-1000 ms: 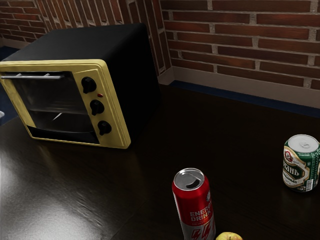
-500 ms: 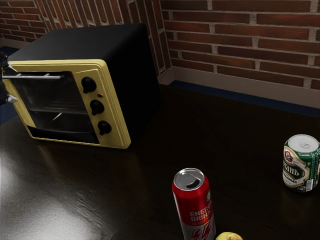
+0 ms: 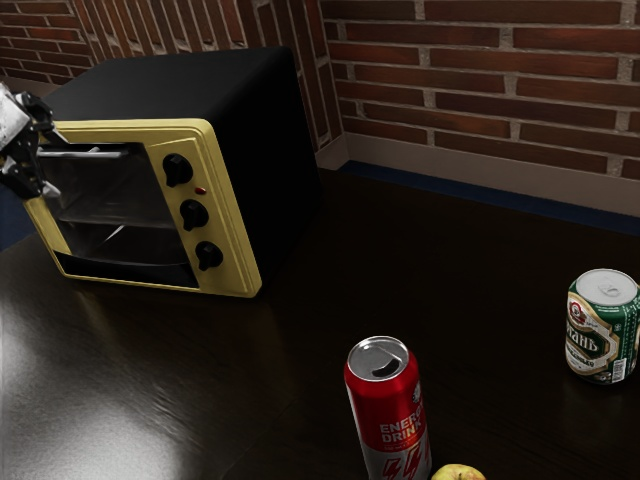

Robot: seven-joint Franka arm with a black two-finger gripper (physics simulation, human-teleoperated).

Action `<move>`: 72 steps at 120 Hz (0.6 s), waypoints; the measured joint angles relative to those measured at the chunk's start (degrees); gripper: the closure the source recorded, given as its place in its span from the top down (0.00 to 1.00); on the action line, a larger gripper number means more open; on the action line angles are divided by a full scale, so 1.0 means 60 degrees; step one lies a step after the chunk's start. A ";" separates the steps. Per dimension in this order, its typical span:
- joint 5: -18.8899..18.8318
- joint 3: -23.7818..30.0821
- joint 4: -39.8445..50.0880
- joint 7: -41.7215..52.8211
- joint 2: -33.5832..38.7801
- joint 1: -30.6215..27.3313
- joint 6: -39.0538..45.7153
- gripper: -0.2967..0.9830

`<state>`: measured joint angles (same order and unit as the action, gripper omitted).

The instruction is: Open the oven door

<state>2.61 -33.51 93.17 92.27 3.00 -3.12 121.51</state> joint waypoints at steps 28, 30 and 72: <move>0.0200 0.0009 -0.0279 0.0557 -0.0514 0.0135 -0.0136 0.77; 0.0208 -0.0098 -0.0274 0.0592 -0.0535 0.0248 -0.0138 0.77; -0.0700 0.0416 0.4756 0.1212 0.5685 -0.1128 -0.0223 0.51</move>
<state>-1.59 -31.01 121.70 99.55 37.11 -9.88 120.18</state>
